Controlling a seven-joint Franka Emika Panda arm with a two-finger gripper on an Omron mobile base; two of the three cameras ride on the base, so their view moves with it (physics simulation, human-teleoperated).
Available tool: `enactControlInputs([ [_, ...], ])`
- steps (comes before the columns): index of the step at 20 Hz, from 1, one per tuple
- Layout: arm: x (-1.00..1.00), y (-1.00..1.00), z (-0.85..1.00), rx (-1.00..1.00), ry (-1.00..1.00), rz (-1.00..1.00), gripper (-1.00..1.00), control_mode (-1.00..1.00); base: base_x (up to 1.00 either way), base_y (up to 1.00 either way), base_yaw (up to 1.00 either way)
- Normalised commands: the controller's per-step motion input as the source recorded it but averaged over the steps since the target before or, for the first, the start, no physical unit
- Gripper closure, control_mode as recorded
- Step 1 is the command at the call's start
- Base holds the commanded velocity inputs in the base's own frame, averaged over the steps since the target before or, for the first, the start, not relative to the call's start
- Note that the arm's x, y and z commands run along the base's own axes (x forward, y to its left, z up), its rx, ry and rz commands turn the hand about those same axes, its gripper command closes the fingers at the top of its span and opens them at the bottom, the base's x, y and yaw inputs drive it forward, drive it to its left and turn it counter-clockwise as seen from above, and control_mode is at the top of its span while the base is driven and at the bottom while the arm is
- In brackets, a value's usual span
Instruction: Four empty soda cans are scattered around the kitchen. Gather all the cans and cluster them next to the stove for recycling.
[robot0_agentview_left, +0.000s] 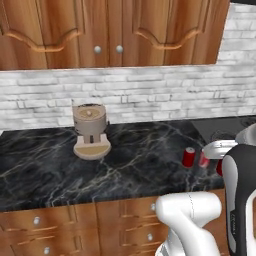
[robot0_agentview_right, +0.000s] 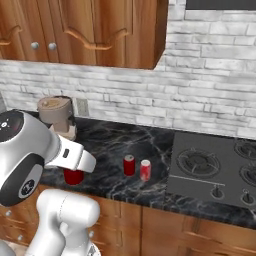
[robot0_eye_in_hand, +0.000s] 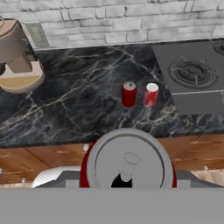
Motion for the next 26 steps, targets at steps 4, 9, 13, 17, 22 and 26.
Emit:
enactControlInputs([
  [4, 0.00, 0.00, 0.00, 0.00, 0.00, 0.00, 1.00, 1.00, 0.25, 0.20, 0.00],
  [9, 0.00, 0.00, 0.00, 0.00, 0.00, 0.00, 1.00, 1.00, 0.22, 0.22, 0.00],
  [13, 0.03, 0.03, -0.03, 0.00, 0.00, 0.00, 1.00, -1.00, 0.10, 0.14, 0.00],
  [17, 0.13, 0.08, -0.15, 0.00, 0.00, 0.00, 1.00, -1.00, 0.00, 0.00, 0.00],
  [22, 0.17, 0.04, -0.15, 0.00, 0.00, 0.00, 1.00, -1.00, 0.00, 0.00, 0.00],
  [26, 0.38, 0.09, -0.22, 0.00, 0.00, 0.00, 1.00, -1.00, 0.00, 0.00, 0.00],
])
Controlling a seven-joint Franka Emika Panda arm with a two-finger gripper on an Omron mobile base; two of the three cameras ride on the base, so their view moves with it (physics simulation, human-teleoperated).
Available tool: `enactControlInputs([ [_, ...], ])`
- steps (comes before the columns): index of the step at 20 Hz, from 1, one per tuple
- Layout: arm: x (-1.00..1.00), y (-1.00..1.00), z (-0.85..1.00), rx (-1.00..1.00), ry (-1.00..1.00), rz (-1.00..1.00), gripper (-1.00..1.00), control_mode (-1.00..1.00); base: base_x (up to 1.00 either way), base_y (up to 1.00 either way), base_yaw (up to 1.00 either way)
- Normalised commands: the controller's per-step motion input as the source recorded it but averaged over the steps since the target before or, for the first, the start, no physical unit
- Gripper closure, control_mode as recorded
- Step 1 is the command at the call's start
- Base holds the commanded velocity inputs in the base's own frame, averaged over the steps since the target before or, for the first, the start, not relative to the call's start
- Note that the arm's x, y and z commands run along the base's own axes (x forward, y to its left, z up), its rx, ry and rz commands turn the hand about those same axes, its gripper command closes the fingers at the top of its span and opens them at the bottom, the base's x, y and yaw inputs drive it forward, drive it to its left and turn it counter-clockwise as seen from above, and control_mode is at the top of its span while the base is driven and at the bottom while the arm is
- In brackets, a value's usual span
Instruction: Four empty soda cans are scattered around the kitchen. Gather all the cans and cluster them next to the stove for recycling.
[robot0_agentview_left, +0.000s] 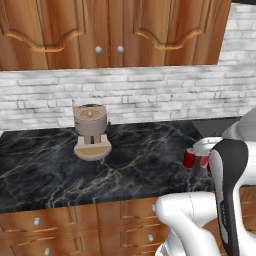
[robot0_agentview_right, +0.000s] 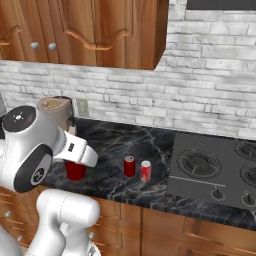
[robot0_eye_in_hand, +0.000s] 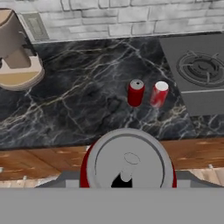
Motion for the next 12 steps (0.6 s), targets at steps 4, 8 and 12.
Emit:
enactControlInputs([
  [4, 0.27, 0.05, -0.32, -0.04, -0.03, 0.00, 1.00, -1.00, 0.00, 0.00, 0.00],
  [8, 0.23, 0.02, -0.37, -0.02, -0.03, 0.00, 1.00, -1.00, 0.00, 0.00, 0.00],
  [12, 0.06, 0.00, -0.40, 0.00, -0.04, 0.00, 1.00, -1.00, 0.00, 0.00, 0.00],
])
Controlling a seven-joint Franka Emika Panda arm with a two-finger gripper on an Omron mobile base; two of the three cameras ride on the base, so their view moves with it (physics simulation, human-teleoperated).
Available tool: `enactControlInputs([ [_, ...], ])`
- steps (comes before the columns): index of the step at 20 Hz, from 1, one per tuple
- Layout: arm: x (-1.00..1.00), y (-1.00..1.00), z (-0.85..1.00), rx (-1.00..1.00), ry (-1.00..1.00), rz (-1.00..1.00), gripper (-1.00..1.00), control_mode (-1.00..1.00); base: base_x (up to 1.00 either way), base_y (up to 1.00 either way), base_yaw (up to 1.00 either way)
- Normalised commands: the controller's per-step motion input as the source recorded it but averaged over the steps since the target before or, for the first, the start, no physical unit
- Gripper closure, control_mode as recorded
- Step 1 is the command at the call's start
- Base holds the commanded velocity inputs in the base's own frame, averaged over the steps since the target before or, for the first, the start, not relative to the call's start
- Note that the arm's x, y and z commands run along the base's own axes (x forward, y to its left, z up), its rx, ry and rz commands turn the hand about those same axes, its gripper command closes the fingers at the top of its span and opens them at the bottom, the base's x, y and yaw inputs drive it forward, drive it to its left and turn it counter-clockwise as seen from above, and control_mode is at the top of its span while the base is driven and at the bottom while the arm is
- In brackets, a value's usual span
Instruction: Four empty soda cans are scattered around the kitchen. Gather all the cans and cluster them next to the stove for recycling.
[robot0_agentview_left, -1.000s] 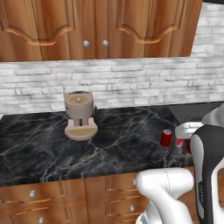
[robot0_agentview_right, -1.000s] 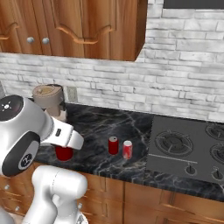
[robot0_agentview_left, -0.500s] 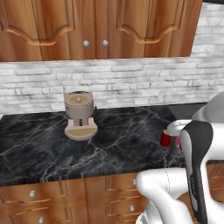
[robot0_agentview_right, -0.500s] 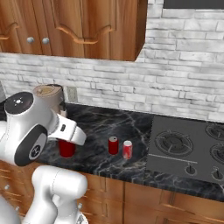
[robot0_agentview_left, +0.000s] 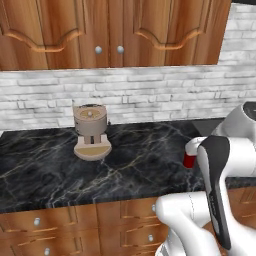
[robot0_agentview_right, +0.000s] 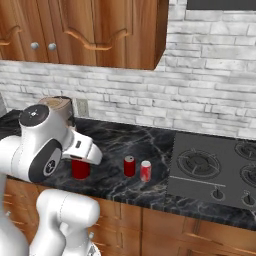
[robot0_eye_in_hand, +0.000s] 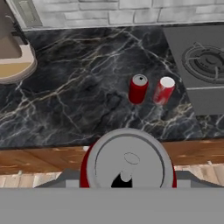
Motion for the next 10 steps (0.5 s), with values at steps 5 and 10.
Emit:
enactControlInputs([
  [5, 0.00, -0.05, -0.38, 0.00, -0.05, 0.00, 1.00, -1.00, 0.00, 0.00, 0.00],
  [10, 0.00, -0.21, -0.28, 0.00, -0.10, 0.00, 1.00, -1.00, 0.00, 0.00, 0.00],
])
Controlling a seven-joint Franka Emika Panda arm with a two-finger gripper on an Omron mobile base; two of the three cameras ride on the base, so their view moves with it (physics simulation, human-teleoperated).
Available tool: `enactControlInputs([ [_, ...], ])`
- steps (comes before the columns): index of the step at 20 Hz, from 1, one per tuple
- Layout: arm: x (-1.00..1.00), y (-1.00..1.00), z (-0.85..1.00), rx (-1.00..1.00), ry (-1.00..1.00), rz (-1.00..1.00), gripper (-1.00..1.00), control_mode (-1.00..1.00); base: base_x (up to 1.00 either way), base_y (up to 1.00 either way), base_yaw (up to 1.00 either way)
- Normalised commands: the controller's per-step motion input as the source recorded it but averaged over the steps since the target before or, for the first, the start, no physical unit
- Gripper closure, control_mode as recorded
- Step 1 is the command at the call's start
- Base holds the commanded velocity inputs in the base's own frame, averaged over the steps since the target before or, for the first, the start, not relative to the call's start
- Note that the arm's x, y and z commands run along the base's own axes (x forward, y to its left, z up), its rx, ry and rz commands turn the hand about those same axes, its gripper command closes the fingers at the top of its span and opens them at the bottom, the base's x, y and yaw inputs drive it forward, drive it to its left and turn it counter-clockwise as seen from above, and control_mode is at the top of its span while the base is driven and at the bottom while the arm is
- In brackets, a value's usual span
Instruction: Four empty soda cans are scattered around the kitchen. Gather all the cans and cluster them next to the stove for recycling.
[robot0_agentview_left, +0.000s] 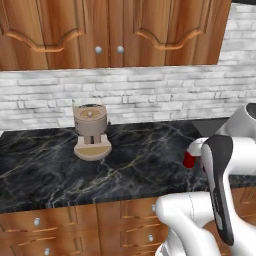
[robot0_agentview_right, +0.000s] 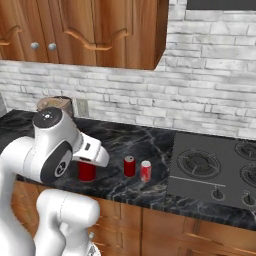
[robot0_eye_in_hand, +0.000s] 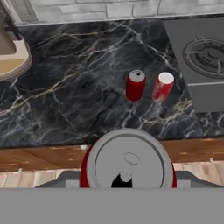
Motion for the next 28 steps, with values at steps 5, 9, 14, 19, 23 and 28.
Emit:
enactControlInputs([
  [5, 0.00, -0.08, -0.45, -0.05, -0.12, 0.01, 1.00, -1.00, 0.00, 0.00, 0.00],
  [9, 0.03, -0.04, -0.56, -0.08, -0.08, 0.00, 1.00, -1.00, 0.00, 0.00, 0.00],
  [14, 0.08, -0.08, -0.48, -0.01, -0.05, 0.00, 1.00, -1.00, 0.00, 0.00, 0.00],
  [19, 0.22, -0.02, -0.49, 0.00, -0.04, 0.00, 1.00, -1.00, 0.00, 0.00, 0.00],
  [23, 0.15, -0.03, -0.46, 0.00, -0.03, 0.00, 1.00, -1.00, 0.00, 0.00, 0.00],
  [28, 0.12, -0.04, -0.39, 0.00, -0.04, 0.00, 1.00, -1.00, 0.00, 0.00, 0.00],
])
